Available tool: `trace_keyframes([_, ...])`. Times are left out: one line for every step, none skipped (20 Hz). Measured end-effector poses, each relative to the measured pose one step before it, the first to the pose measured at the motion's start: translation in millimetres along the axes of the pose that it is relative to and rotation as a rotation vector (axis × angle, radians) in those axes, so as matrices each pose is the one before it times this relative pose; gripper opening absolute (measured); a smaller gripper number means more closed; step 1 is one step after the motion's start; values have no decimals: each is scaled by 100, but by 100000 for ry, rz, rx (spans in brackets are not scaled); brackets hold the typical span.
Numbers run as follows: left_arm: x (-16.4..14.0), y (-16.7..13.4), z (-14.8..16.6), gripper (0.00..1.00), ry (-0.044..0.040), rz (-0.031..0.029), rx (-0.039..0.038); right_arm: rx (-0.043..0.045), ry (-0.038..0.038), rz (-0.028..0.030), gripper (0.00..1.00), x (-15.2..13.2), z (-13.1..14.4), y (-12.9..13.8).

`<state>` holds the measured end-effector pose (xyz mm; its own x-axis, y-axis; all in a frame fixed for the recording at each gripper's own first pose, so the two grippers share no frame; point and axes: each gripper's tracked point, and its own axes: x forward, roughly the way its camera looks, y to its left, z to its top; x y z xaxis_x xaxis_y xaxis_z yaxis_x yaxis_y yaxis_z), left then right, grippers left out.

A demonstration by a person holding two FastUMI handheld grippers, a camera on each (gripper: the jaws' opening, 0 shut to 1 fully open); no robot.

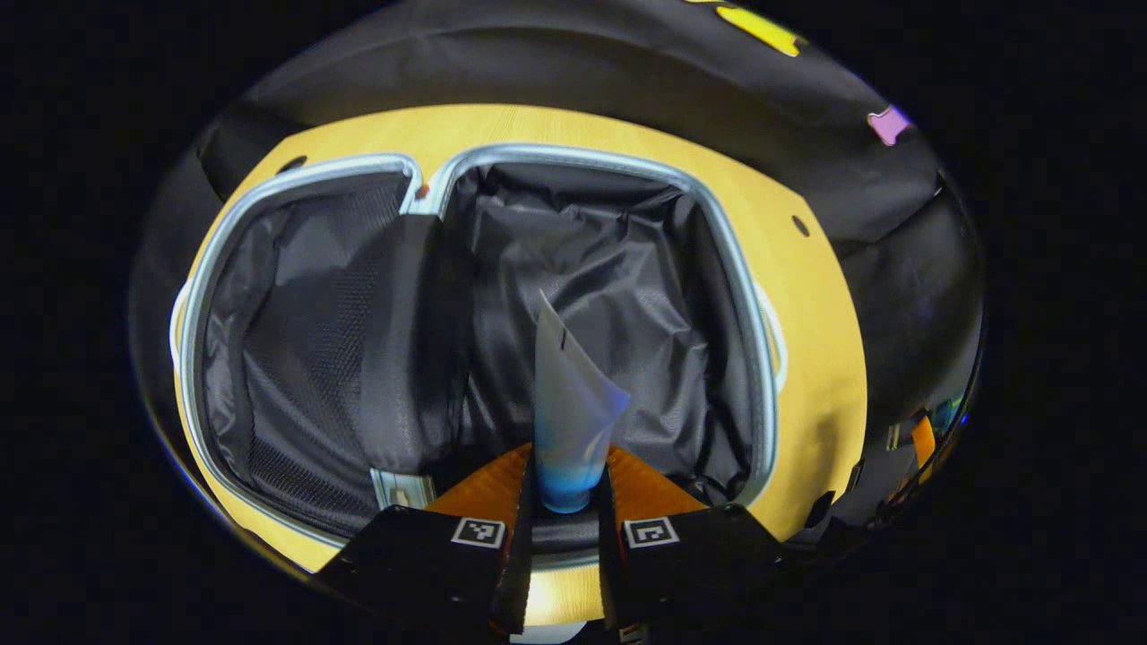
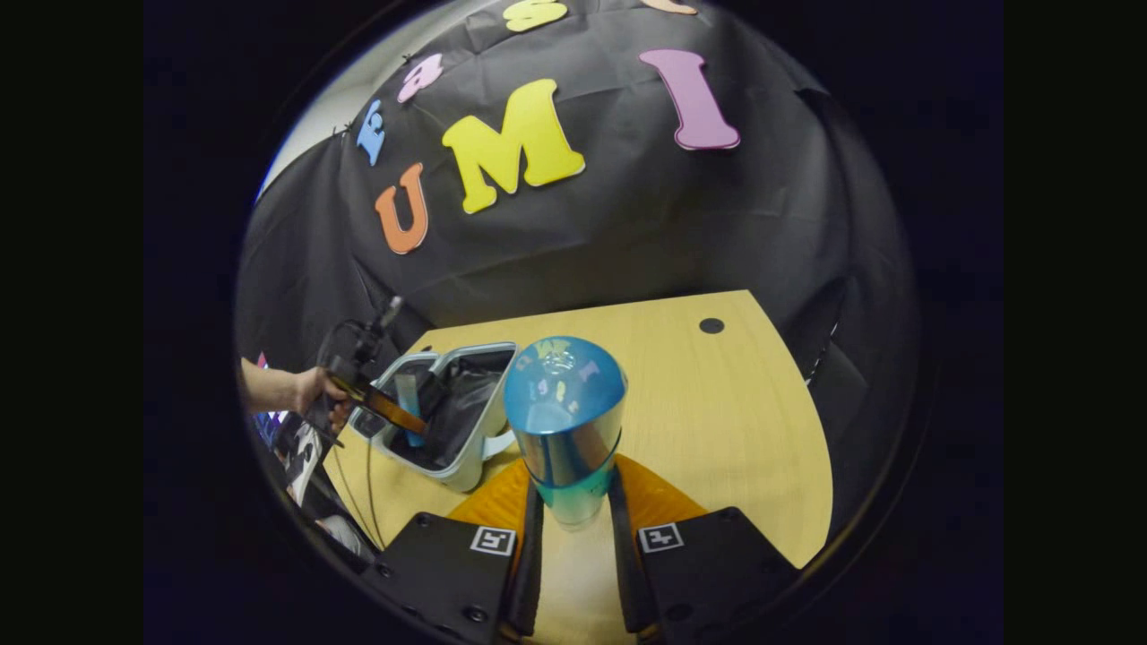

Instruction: First open the suitcase, pack the skin care products into it, and then close the suitcase.

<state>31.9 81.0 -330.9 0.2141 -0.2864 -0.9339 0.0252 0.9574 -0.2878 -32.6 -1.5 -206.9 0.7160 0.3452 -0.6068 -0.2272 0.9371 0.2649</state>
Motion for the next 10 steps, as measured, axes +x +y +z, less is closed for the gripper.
trace_keyframes([775, 137, -58, 34, 3806, 31, -323, 553, 2, -1579, 33, -597, -39, -297])
trace_keyframes([682, 58, 8, 35, 3468, 140, 353, 1524, -342, -922, 33, -580, 127, -114])
trace_keyframes([348, 84, 59, 34, 2868, 587, 812, 2118, -247, -126, 33, -455, 172, 145])
trace_keyframes([281, -29, 526, 34, 966, 352, 1000, 1405, -302, -412, 30, -363, 98, -41])
trace_keyframes([140, -31, 57, 34, 2083, 332, 706, 619, -488, -518, 30, -369, 164, -106])
trace_keyframes([59, 11, 144, 34, 2158, 630, 140, 347, -579, -95, 33, -382, 192, -104])
trace_keyframes([50, -30, 104, 34, 1530, 651, -477, 193, -671, -20, 33, -340, 232, 36])
trace_keyframes([266, 29, 28, 34, 1159, 503, -565, -129, -479, -177, 33, -210, 265, -81])
trace_keyframes([46, 49, 177, 34, 858, 471, -747, -343, -449, -266, 33, -240, 151, -108])
trace_keyframes([70, 40, 74, 34, 540, 558, -1150, -271, -458, -200, 33, -107, 212, -66])
